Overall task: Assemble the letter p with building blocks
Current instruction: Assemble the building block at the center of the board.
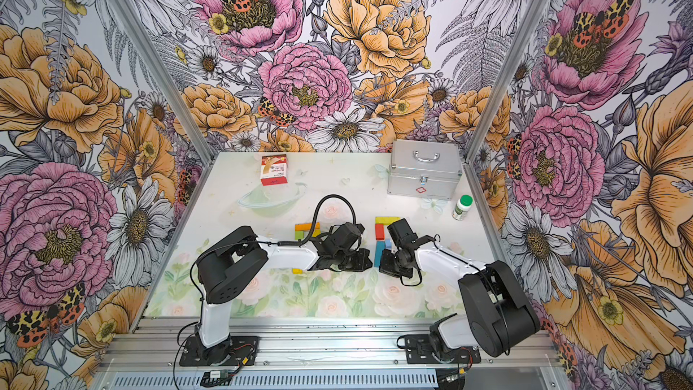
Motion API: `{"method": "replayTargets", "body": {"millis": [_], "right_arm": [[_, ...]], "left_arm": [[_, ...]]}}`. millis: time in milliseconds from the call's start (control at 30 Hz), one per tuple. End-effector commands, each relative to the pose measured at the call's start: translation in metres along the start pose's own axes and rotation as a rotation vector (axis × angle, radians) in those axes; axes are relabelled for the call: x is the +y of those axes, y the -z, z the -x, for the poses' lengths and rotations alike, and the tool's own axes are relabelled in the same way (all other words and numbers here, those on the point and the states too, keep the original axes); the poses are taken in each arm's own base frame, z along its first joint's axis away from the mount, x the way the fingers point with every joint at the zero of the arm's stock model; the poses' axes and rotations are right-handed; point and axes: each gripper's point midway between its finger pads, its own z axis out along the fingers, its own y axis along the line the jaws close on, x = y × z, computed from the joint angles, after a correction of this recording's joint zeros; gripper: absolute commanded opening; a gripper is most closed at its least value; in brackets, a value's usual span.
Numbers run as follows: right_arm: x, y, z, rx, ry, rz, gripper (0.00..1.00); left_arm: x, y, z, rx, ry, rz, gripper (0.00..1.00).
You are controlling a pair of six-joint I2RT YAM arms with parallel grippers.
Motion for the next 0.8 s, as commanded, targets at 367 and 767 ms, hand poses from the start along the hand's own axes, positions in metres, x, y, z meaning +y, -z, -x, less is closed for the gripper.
{"method": "replayTargets", "body": {"millis": [367,767], "right_arm": [[0.0072,-0.0004,0.0062,-0.007,0.004,0.025,0.0],[0.0052,-0.003,0.0107,-0.009,0.003,0.004,0.0]], "left_arm": [[-0.0098,-0.0068,0.0032,0.025,-0.022,-0.032,0.0],[-0.0096,-0.0105,0.0037,0.036,-0.024,-0.03,0.0]]}}
